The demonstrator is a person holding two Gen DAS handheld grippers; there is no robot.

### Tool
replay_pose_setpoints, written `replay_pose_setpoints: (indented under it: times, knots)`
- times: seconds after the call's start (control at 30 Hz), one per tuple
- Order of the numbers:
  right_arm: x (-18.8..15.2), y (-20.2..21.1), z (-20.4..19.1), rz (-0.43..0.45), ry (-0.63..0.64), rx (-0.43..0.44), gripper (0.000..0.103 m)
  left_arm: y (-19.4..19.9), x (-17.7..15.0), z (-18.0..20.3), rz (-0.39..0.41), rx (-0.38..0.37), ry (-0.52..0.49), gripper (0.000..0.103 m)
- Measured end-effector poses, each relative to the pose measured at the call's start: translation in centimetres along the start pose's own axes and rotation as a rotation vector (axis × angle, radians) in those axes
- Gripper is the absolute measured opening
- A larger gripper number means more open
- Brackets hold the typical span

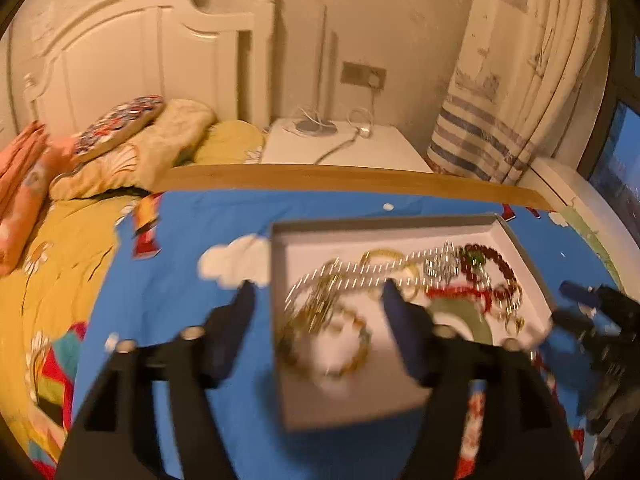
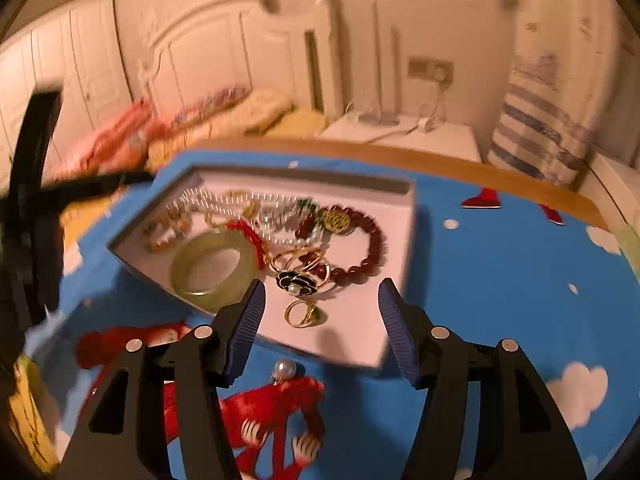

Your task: Organize jewelry

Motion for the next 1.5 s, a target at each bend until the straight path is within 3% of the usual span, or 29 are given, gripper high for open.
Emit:
replay_pose_setpoints:
  times: [0.13,0.3,0.53,0.7,0.97,1.03,1.27,1.5]
  knots:
    - [-1.9,3.0,0.8,0.027,-0.057,0.03,0.058,4.5,-4.5,-0.9,0.046,0.018,0.05,0.097]
    - [-5.1,4.3,0.5,-0.021,-0.048,0.019,0.058,7.2,-9.3,-0.3,0.018,0.051,0.035,0.1]
    - [-7.3,3.8,-0.2,-0.072,-0.049,0.007,0.062,8.2,-13.6,2.4,-0.056,0.117,-0.122,0.1]
    - [-7.5,3.5,0.3,-0.084,-0.069,-0.013,0.063,7.3,-13.8,2.6,-0.088,0.112,-0.128,0.1]
    - [-7.5,2.2,-0.2,-0.133,-0.051,-0.093,0.063,6.4,-13.6,1.5,-0.126,0.067,-0.048,0.1]
    - [-7.4,1.8,-0.8,-0.14,-0.055,-0.078,0.063,6.2,-13.7,1.1,-0.136,0.056,-0.027,0.1]
    - [-6.3,-0.9,-3.6,-0.168,-0.019,-0.082,0.063,6.2,-13.7,1.1,-0.131,0.037,-0.015,0.1]
    - [-4.9,-2.9,-3.6,-0.179,-0.045,-0.126,0.063,6.3,-13.8,1.1,-0.129,0.029,-0.006,0.1]
Point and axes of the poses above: each gripper's, at about its wrist camera, not at the fingertips, and y roughly against the way its jaws point, z to its right, x to its top, the point moved 5 cm from there along -y, roughly the way its jaws point, and after that the axes turned 4 degrees about -y, right-handed, at the moved point
